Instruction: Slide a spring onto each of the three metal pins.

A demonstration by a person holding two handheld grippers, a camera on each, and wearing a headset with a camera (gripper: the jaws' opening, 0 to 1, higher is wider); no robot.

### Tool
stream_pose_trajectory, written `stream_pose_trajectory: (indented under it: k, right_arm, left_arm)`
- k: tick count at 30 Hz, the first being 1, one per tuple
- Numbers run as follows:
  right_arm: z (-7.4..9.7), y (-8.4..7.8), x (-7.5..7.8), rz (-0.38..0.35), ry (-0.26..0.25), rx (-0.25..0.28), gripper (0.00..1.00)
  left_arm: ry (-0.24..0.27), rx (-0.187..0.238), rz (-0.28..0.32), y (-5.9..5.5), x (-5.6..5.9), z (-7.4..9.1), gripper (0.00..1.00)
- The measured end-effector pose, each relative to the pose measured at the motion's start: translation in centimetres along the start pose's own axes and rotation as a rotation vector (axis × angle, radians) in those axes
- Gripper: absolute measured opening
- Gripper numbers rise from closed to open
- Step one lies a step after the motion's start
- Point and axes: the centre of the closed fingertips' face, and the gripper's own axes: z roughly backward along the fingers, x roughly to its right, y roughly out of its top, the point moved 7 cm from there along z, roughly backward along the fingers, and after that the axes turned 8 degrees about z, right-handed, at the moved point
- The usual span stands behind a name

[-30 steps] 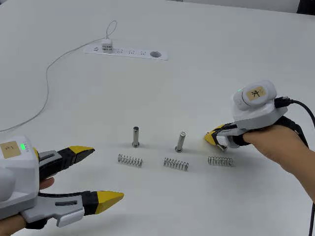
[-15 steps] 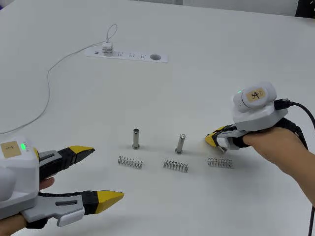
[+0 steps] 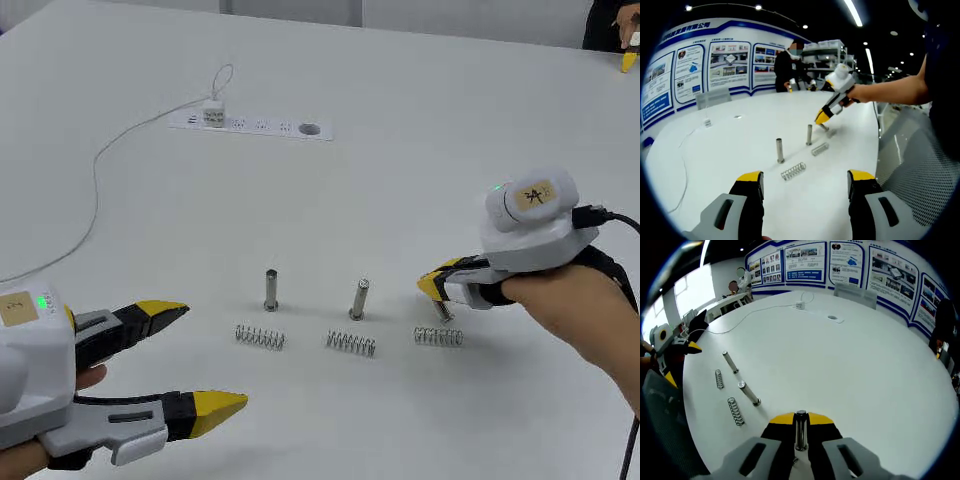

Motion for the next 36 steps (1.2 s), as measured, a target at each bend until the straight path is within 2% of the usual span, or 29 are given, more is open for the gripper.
stream_pose_trajectory:
  k: [19,36]
  right_arm:
    - [1.9,-0.8,-0.9,-0.019,-0.015,0.052,0.09]
    - [3.2,-1.7,-1.7,-0.017,0.000,0.046,0.10]
  left_arm:
    - [-0.004,0.010,-0.018,0.4,0.4,0.2,0.69]
    - [-0.006,0.012,-0.021,0.4,0.8,0.3,0.69]
